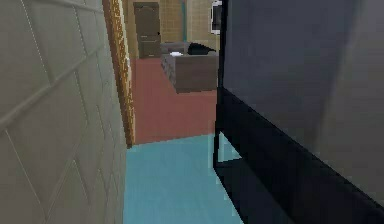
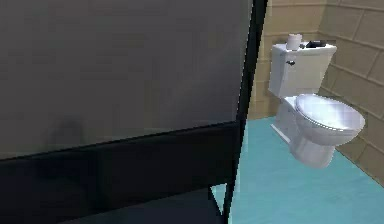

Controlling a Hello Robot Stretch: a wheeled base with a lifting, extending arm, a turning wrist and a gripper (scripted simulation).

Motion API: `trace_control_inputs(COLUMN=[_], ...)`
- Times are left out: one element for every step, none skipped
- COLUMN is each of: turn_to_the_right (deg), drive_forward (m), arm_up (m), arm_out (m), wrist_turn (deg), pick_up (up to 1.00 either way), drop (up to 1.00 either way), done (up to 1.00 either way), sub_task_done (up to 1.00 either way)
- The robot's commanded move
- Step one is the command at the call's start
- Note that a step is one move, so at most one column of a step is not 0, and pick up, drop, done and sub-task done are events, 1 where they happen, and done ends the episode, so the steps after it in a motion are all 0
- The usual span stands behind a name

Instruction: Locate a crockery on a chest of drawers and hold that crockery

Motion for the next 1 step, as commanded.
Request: trace_control_inputs(turn_to_the_right=[-9.0], drive_forward=[0.0], arm_up=[0.0], arm_out=[0.0], wrist_turn=[0.0], pick_up=[0.0], drop=[0.0], done=[0.0], sub_task_done=[0.0])
